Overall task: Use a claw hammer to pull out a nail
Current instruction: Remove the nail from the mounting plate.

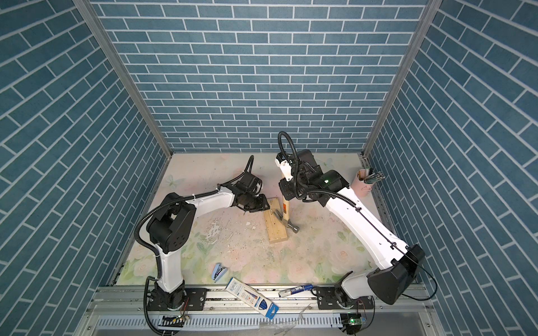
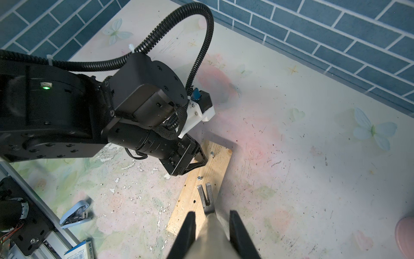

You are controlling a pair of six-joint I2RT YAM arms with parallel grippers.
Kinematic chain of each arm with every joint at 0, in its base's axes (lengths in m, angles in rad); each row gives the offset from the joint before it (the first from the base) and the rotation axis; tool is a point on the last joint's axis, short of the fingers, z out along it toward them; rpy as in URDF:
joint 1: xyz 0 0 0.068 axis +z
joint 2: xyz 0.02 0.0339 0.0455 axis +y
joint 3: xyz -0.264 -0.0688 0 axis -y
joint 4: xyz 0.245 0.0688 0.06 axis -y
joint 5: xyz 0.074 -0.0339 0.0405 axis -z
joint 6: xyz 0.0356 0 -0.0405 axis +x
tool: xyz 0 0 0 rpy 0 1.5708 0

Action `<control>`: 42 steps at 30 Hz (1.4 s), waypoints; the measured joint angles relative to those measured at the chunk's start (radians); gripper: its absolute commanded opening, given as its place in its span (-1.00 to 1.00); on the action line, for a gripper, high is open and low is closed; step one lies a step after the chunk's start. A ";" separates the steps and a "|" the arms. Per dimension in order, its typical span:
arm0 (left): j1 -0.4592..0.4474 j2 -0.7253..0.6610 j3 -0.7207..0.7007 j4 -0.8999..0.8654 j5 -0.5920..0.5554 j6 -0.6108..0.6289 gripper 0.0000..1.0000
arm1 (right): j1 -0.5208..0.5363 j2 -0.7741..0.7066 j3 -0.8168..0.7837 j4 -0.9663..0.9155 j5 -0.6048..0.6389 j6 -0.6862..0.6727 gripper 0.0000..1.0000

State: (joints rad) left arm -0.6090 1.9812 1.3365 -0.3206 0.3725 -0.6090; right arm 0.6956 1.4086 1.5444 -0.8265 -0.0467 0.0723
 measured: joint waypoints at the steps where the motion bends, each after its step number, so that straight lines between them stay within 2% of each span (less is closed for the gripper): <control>1: 0.001 0.003 0.003 0.000 0.000 0.000 -0.22 | 0.001 0.005 0.002 0.000 0.000 0.000 -1.00; 29: 0.008 -0.006 -0.021 0.021 0.015 0.015 -0.21 | 0.006 0.116 0.098 0.018 -0.017 -0.011 -1.00; 37: 0.009 -0.008 -0.026 0.027 0.016 0.015 -0.21 | 0.006 0.117 0.095 0.031 -0.013 -0.021 -1.00; 42: 0.013 -0.011 -0.035 0.037 0.022 0.014 -0.23 | 0.009 0.102 0.032 0.127 -0.009 -0.022 -1.00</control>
State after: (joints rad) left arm -0.5964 1.9701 1.3010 -0.2832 0.3946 -0.5949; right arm 0.7044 1.5105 1.5764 -0.6998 -0.0555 0.0505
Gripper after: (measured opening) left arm 0.391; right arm 0.245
